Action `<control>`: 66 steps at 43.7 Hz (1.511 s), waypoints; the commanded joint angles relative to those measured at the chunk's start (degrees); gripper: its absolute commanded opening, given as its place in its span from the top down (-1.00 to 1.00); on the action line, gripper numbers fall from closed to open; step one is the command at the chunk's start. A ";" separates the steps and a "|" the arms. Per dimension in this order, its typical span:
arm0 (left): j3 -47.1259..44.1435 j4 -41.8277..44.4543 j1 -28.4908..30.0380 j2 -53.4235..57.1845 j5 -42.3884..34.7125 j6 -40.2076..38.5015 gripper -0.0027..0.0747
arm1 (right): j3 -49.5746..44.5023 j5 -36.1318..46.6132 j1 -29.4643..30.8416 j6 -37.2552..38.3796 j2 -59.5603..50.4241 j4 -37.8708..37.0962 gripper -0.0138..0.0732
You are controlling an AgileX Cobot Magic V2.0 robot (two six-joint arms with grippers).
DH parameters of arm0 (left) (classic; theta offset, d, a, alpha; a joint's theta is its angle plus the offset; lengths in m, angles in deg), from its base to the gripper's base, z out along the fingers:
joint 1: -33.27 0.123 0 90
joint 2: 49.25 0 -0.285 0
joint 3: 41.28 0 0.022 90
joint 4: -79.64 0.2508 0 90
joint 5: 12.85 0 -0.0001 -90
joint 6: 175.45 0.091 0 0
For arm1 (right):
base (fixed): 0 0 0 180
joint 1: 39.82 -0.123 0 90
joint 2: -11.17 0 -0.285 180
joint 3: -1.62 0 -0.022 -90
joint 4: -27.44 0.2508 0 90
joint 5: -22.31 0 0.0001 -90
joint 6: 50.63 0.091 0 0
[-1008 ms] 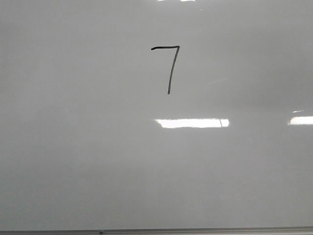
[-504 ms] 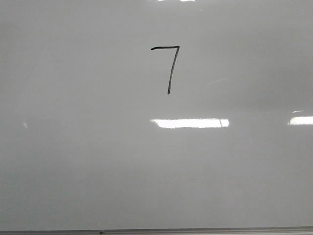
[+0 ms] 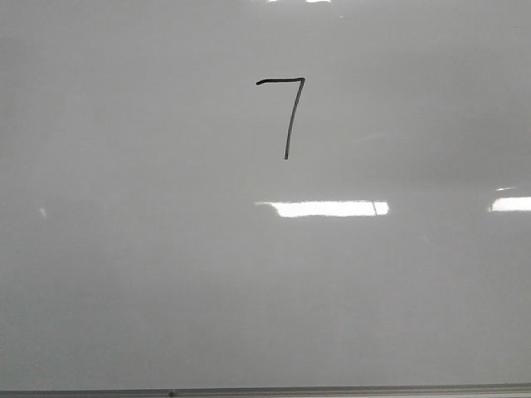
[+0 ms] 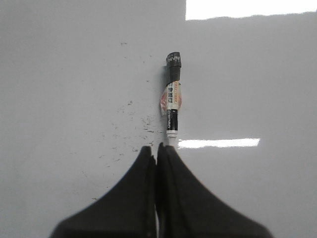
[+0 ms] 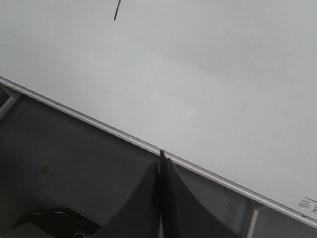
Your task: Write number 7 on whiteboard
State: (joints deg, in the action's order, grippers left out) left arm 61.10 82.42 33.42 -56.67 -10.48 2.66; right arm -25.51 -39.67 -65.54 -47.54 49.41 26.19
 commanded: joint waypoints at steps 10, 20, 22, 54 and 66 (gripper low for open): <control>-0.71 -0.54 0.02 0.69 -5.16 -0.18 0.99 | 1.36 3.90 0.39 -0.55 0.24 -0.68 0.84; -0.71 -0.54 0.02 0.69 -5.16 -0.18 0.99 | -6.04 14.63 8.26 -0.55 -6.20 -1.13 0.84; -0.71 -0.54 0.02 0.69 -5.16 -0.18 0.99 | -9.89 19.67 11.30 -0.55 -8.99 -1.13 0.84; -0.71 -0.54 0.05 0.69 -5.16 -0.18 0.99 | -51.46 64.22 28.20 0.33 -32.04 -1.03 0.84; -0.71 -0.54 0.05 0.69 -5.16 -0.18 0.98 | -51.46 65.94 28.20 0.33 -32.04 -1.03 0.84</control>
State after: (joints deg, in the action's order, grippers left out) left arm 61.10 82.42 33.42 -56.67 -10.58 2.66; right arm -77.07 20.75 -37.62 -47.34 18.40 25.73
